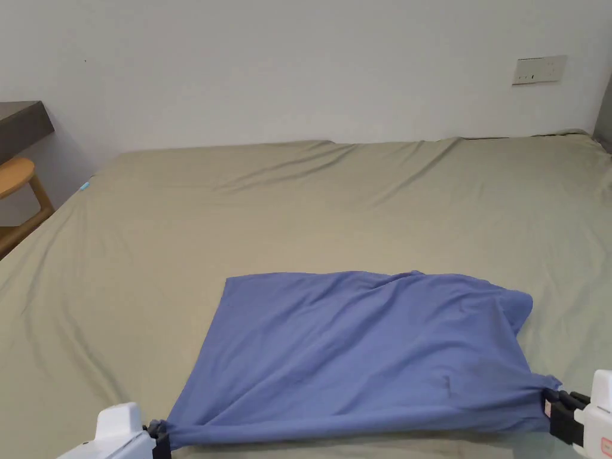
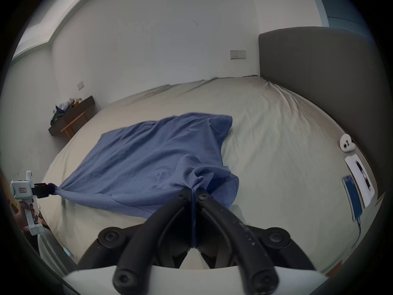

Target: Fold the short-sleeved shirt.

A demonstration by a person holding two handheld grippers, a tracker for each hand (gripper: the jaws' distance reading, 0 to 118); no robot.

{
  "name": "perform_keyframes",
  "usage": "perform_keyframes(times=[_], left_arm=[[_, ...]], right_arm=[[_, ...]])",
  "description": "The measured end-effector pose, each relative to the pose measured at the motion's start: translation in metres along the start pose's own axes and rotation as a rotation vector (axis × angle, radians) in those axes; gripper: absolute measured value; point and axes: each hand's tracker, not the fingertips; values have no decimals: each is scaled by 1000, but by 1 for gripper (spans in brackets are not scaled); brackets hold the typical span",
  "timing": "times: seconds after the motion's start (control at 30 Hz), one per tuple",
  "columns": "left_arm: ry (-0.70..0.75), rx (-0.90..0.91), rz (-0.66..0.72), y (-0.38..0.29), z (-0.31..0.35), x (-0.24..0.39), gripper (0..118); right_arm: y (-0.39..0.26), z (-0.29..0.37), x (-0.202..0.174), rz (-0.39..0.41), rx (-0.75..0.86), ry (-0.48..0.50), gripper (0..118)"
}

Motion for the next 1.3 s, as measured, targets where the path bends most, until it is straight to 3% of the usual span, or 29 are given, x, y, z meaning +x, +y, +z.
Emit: perform_keyframes(times=[0.2,0.4,0.63,0.67,0.7,0.73,0.77,0.8,0.83,0.87,0.9,1.07,1.23,1.3], left_arm=[[16,-70,-6,-39,26,-1,2],[41,-119,-22,-64,24,0,2],[47,-166,-4,-74,7,-1,3],[48,-163,10,-72,12,0,11],[55,-155,31,-69,16,2,26],[57,-155,48,-65,20,3,53],[53,-136,67,-60,25,6,90],[33,-89,76,-52,36,11,112],[20,-35,76,-44,45,16,118],[9,49,63,-35,56,24,118],[-20,129,35,-24,68,32,117],[-26,424,-91,27,113,71,116],[-85,613,-119,65,145,97,116],[-98,666,-112,72,151,103,107]], right_arm=[[-55,21,8,52,-94,-37,5],[-98,7,23,-54,-235,-78,5],[-114,-11,22,-93,-278,-127,6],[-111,-9,20,-94,-274,-129,7],[-105,-5,18,-98,-263,-136,15],[-99,5,10,-96,-248,-145,24],[-90,13,6,-89,-195,-151,46],[-79,22,1,-74,-133,-151,69],[-67,30,-5,-60,-85,-151,88],[-55,42,-14,-53,-26,-156,108],[-42,53,-21,-44,46,-156,114],[13,102,-56,25,341,-152,113],[38,138,-89,90,578,-231,113],[42,146,-100,141,625,-255,106]])
